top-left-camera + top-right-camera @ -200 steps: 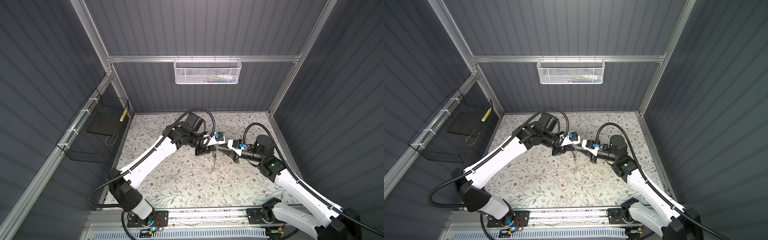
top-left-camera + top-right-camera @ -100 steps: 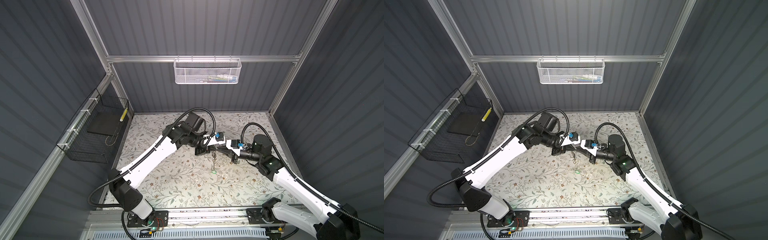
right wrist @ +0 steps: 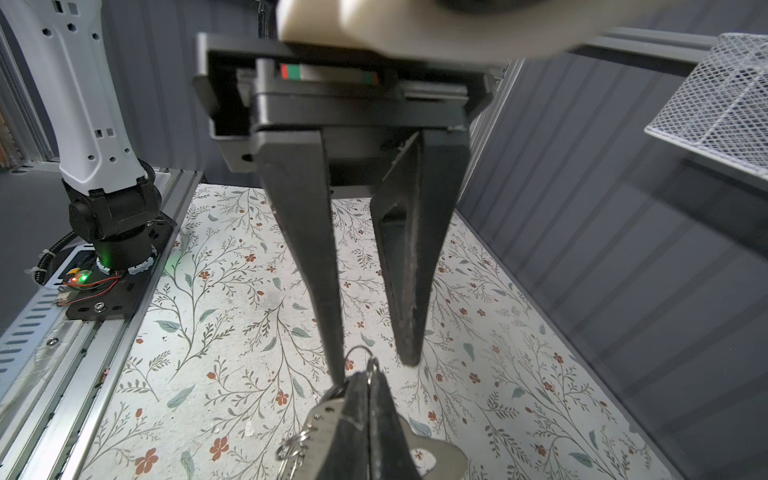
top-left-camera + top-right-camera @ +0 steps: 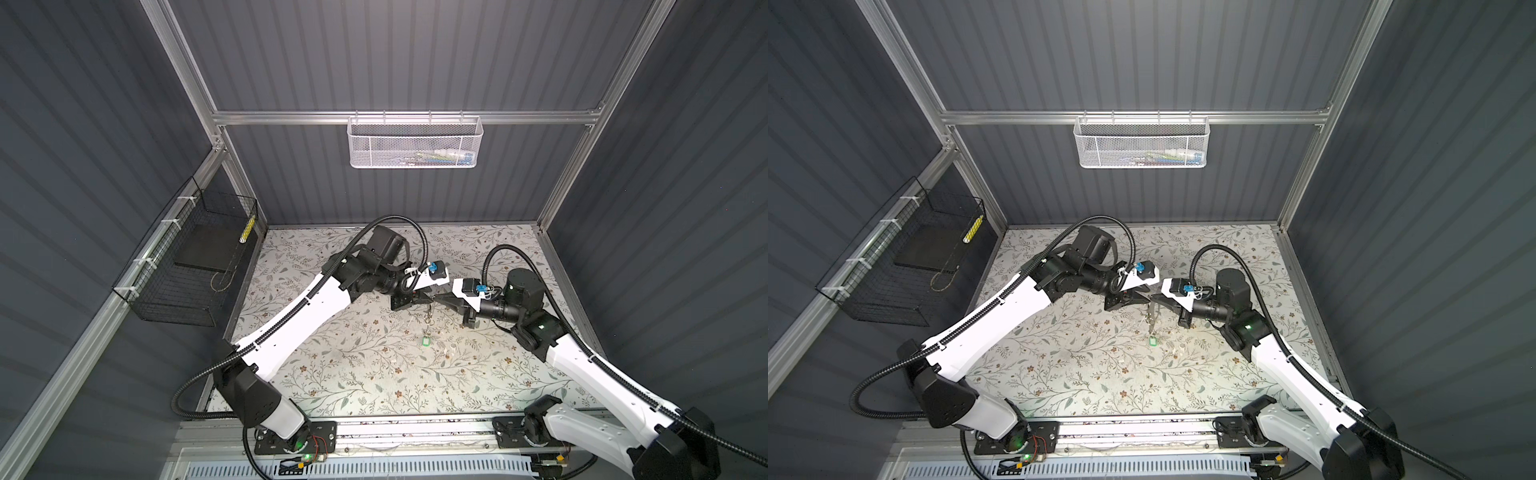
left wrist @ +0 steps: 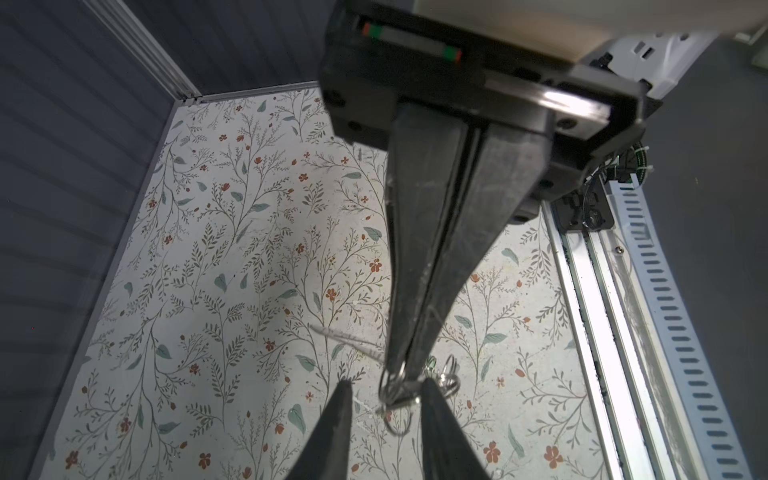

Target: Put the keys on the keyring

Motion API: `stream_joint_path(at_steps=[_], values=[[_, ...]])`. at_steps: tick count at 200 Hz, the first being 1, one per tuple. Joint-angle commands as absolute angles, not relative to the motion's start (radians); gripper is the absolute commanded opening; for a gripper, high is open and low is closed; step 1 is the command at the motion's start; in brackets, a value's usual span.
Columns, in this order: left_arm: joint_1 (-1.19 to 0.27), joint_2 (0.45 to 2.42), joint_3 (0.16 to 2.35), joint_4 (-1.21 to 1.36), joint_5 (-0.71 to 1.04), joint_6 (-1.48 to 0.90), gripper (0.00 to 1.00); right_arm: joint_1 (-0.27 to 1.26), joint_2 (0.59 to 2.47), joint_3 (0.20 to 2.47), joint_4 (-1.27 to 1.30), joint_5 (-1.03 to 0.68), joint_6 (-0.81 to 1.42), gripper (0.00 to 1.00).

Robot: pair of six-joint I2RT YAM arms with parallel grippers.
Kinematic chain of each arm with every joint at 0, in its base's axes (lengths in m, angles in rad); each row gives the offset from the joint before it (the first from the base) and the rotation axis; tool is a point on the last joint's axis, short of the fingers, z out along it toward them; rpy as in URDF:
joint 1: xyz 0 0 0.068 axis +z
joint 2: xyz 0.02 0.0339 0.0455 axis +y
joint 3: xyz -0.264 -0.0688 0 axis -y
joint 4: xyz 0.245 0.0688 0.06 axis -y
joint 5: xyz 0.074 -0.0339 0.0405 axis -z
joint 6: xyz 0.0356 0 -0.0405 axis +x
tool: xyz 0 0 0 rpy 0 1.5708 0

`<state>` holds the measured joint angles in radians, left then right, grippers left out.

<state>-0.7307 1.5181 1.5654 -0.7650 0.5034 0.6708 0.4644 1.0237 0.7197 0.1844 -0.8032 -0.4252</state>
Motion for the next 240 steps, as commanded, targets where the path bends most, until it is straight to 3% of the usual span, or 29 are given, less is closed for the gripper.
stream_joint_path(at_steps=[1, 86, 194, 240], values=[[-0.675, 1.447, 1.485, -0.639, 0.594, 0.555, 0.32, 0.466, 1.004, 0.709, 0.241, -0.802, -0.406, 0.00], [-0.673, 1.391, 1.303, -0.467, 0.706, 0.409, 0.26, 0.466, 1.008, 0.707, 0.273, -0.782, -0.395, 0.00], [-0.672, 1.441, 1.363, -0.507, 0.719, 0.401, 0.14, 0.466, 1.003, 0.703, 0.246, -0.790, -0.436, 0.00], [-0.672, 1.458, 1.390, -0.521, 0.712, 0.400, 0.19, 0.466, 1.004, 0.703, 0.241, -0.790, -0.448, 0.00]])
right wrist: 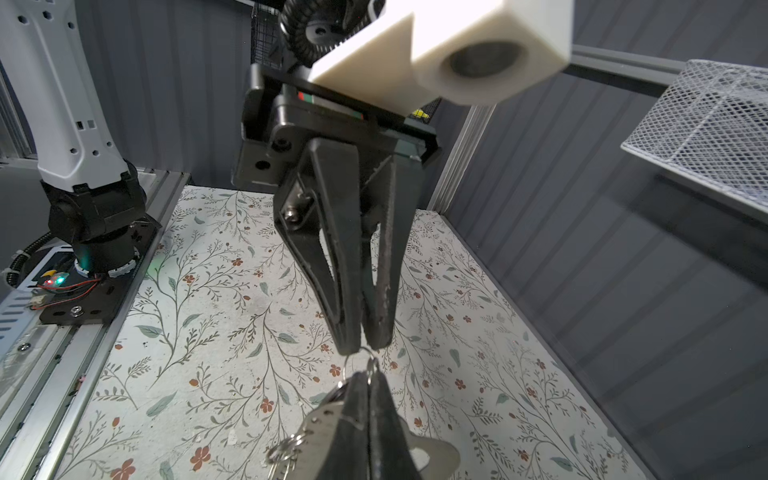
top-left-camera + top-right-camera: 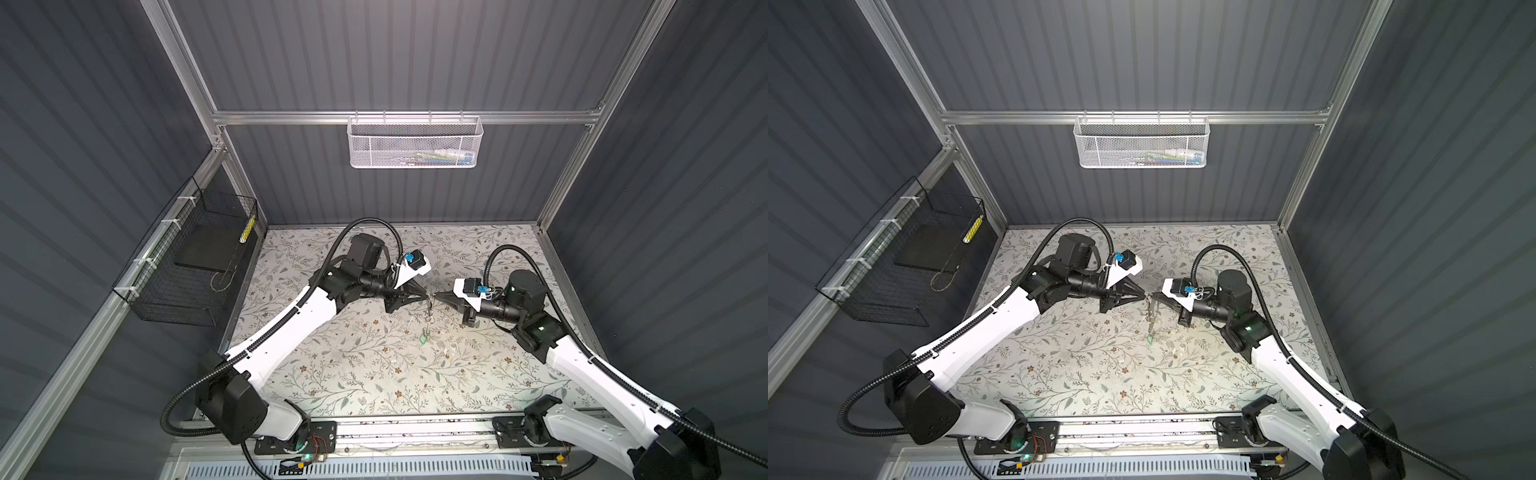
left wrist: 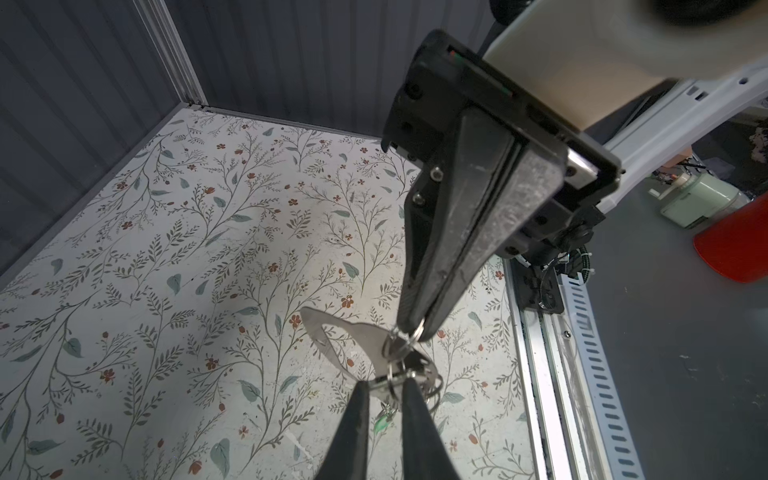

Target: Put the keys on the keyring

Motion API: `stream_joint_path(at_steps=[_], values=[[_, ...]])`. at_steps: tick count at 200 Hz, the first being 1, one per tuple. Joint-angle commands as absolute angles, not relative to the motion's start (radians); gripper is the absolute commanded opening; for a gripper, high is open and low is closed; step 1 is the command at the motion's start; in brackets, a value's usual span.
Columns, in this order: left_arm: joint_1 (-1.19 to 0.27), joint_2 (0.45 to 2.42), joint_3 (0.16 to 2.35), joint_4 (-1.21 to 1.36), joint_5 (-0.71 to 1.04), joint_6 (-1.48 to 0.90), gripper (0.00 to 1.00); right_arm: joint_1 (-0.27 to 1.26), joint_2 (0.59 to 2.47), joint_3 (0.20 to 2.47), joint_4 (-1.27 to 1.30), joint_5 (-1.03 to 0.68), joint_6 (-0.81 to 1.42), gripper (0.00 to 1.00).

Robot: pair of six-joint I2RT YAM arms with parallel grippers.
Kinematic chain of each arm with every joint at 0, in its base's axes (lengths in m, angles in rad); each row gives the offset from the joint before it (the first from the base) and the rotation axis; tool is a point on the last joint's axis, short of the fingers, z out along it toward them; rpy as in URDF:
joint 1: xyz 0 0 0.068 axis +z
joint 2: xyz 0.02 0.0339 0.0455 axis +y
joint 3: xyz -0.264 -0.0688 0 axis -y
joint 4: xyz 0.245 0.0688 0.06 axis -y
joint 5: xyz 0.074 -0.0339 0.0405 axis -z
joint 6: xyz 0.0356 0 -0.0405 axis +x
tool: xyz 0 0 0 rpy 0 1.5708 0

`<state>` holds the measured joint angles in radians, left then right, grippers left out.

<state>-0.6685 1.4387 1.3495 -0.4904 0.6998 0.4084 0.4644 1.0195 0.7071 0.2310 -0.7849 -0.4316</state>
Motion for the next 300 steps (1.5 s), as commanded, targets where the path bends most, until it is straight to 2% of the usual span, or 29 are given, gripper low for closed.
stream_joint_path(at_steps=[1, 50, 86, 113, 131, 144, 168, 230, 300], values=[[-0.672, 1.459, 1.392, -0.522, 0.713, 0.401, 0.19, 0.466, 1.004, 0.703, 0.241, -0.790, -0.447, 0.00], [-0.672, 1.487, 1.405, -0.559, 0.728, 0.418, 0.13, 0.466, 0.997, 0.701, 0.242, -0.787, -0.453, 0.00], [-0.672, 1.501, 1.454, -0.594, 0.735, 0.440, 0.03, 0.467, 0.996, 0.698, 0.245, -0.787, -0.454, 0.00], [-0.672, 1.503, 1.461, -0.595, 0.737, 0.448, 0.02, 0.467, 0.996, 0.697, 0.253, -0.791, -0.454, 0.00], [-0.672, 1.505, 1.465, -0.596, 0.739, 0.451, 0.04, 0.466, 0.994, 0.694, 0.259, -0.785, -0.448, 0.00], [-0.672, 1.496, 1.456, -0.594, 0.734, 0.459, 0.13, 0.466, 0.991, 0.691, 0.267, -0.773, -0.436, 0.00], [-0.672, 1.451, 1.372, -0.528, 0.718, 0.460, 0.23, 0.464, 0.991, 0.684, 0.292, -0.765, -0.415, 0.00], [-0.679, 1.356, 1.191, -0.342, 0.647, 0.423, 0.27, 0.463, 0.991, 0.679, 0.328, -0.758, -0.387, 0.00], [-0.742, 1.332, 1.105, -0.180, 0.530, 0.390, 0.26, 0.463, 0.997, 0.684, 0.336, -0.758, -0.379, 0.00]])
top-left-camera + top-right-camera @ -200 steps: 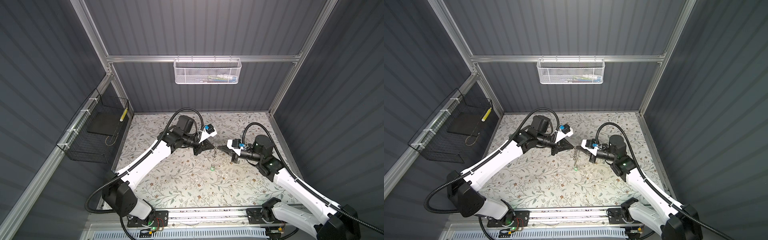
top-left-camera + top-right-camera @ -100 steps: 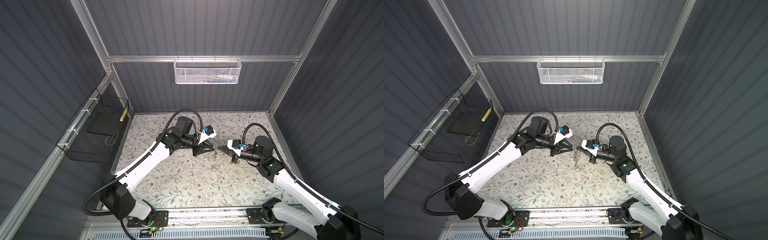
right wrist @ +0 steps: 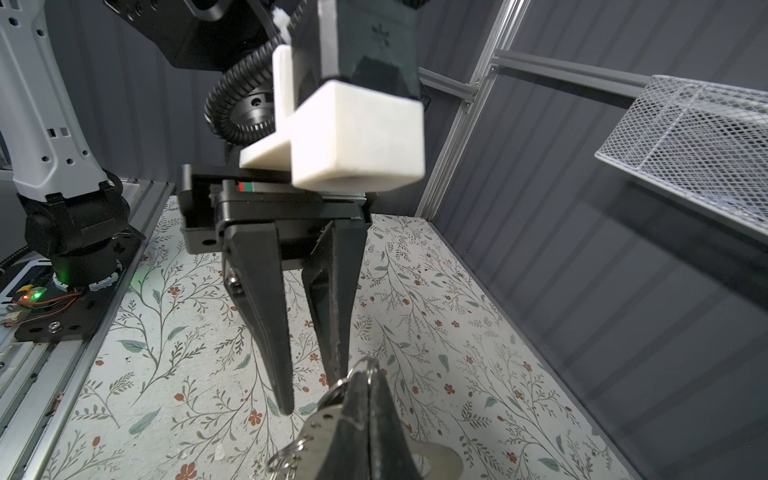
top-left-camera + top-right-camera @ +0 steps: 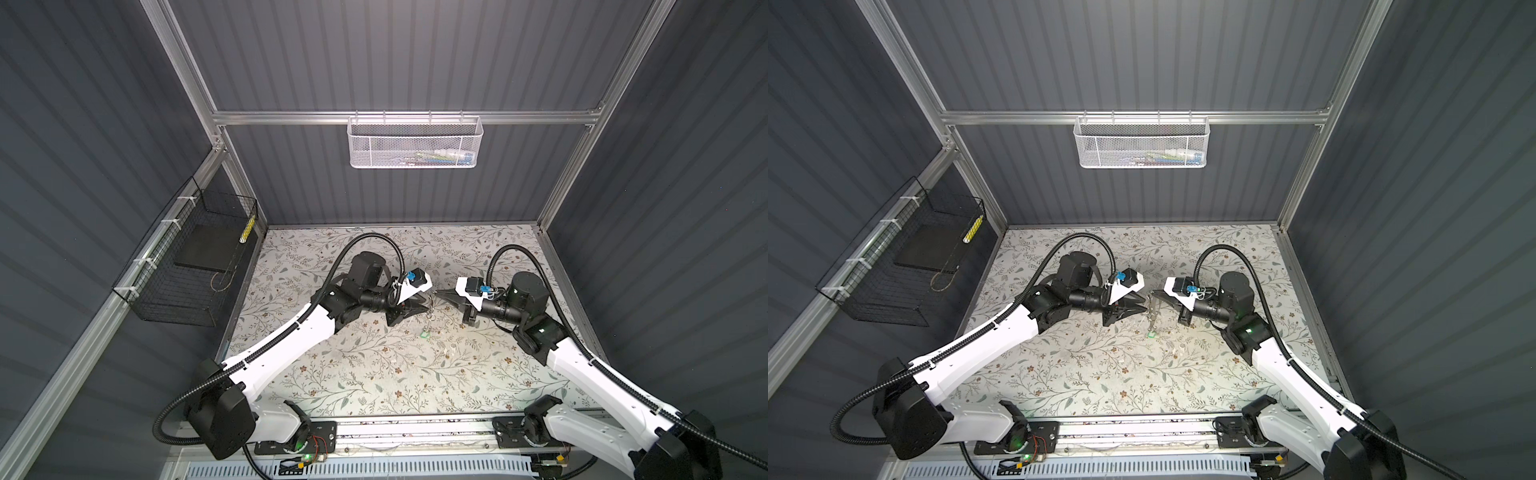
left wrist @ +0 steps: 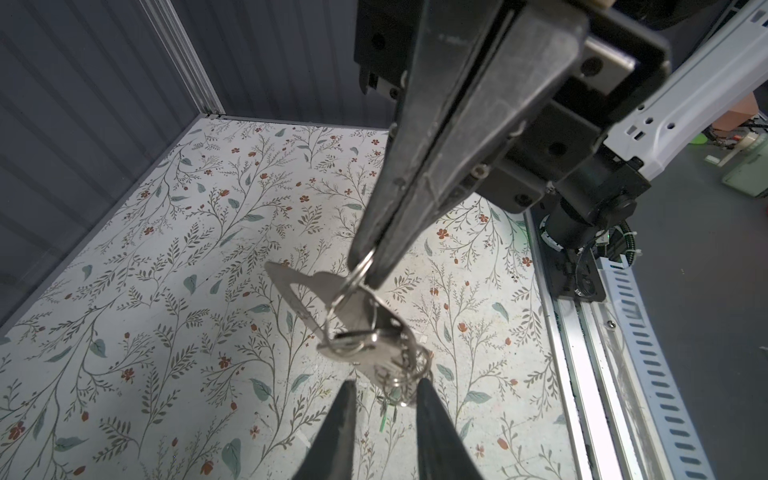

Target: Put the keys on the keyring

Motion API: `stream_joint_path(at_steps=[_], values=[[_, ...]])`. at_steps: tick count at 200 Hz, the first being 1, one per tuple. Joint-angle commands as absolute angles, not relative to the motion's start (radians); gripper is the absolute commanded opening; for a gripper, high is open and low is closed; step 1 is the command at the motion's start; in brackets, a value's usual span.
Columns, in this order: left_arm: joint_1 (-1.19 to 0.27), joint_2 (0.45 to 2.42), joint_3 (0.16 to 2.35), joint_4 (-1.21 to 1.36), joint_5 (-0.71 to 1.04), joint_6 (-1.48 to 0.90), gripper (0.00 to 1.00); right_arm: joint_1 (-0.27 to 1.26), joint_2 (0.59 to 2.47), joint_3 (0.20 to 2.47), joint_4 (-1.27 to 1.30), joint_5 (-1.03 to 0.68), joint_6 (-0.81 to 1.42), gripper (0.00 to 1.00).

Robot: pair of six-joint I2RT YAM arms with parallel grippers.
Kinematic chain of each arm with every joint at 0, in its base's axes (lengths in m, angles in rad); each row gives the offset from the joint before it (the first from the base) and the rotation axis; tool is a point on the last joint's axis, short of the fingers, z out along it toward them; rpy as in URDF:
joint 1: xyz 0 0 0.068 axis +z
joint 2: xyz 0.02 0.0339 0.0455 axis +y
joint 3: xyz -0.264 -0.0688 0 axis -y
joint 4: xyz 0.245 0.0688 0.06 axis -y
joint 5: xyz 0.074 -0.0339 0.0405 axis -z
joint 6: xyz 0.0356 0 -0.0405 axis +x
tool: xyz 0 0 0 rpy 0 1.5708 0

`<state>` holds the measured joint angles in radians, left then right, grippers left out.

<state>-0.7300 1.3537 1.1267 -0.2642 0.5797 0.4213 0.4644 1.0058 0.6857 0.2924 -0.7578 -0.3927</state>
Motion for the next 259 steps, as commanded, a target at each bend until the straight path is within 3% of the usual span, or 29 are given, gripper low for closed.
stream_joint_path(at_steps=[1, 259], values=[[-0.742, 1.332, 1.105, -0.178, 0.529, 0.389, 0.26, 0.463, 0.997, 0.685, 0.336, -0.759, -0.379, 0.00], [-0.810, 1.335, 1.035, -0.004, 0.423, 0.318, 0.29, 0.462, 0.991, 0.674, 0.362, -0.742, -0.356, 0.00]])
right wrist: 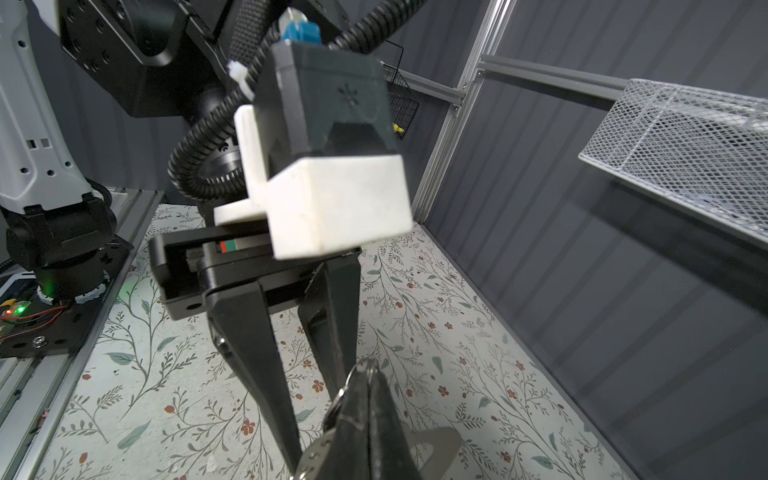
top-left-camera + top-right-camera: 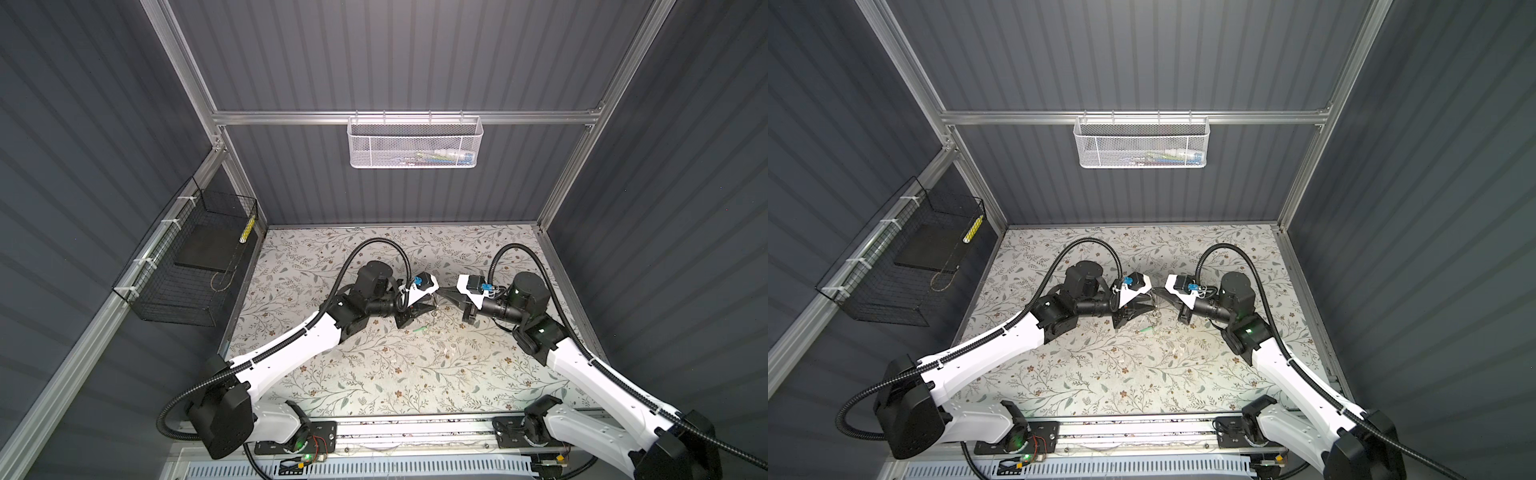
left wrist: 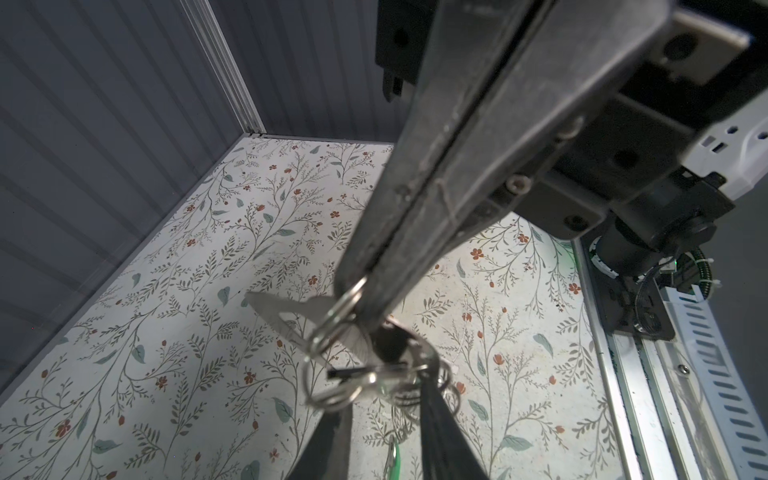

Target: Put the keys on the keyring

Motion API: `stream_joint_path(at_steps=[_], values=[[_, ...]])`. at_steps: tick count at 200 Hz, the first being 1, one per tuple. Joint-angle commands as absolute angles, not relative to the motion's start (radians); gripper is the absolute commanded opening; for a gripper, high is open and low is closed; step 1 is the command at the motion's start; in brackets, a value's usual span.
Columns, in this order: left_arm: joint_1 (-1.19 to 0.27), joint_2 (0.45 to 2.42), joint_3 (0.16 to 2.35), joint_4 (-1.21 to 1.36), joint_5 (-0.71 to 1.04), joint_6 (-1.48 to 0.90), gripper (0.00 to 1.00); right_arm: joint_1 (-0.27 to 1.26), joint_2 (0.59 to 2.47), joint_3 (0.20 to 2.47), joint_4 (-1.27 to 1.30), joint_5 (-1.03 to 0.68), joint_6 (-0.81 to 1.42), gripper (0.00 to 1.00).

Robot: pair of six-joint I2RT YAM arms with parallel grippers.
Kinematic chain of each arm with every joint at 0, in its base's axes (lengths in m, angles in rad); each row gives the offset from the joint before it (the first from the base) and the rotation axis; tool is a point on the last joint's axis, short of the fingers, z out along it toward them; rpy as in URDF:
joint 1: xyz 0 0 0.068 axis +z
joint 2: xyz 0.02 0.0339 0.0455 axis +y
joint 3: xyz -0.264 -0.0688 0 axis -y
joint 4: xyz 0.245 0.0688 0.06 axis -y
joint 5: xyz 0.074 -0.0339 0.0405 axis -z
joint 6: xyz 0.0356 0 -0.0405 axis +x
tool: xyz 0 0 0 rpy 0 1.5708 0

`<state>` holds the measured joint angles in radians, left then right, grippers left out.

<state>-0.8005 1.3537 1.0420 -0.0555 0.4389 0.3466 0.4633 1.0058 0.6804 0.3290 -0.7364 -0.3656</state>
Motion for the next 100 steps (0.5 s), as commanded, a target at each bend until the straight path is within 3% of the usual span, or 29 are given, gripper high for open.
stream_joint_path(at_steps=[1, 100], values=[[-0.810, 1.336, 1.035, -0.003, 0.422, 0.318, 0.29, 0.461, 0.991, 0.675, 0.362, -0.741, -0.356, 0.00], [-0.811, 1.327, 1.029, 0.018, 0.412, 0.281, 0.32, 0.462, 0.996, 0.674, 0.367, -0.744, -0.360, 0.00]])
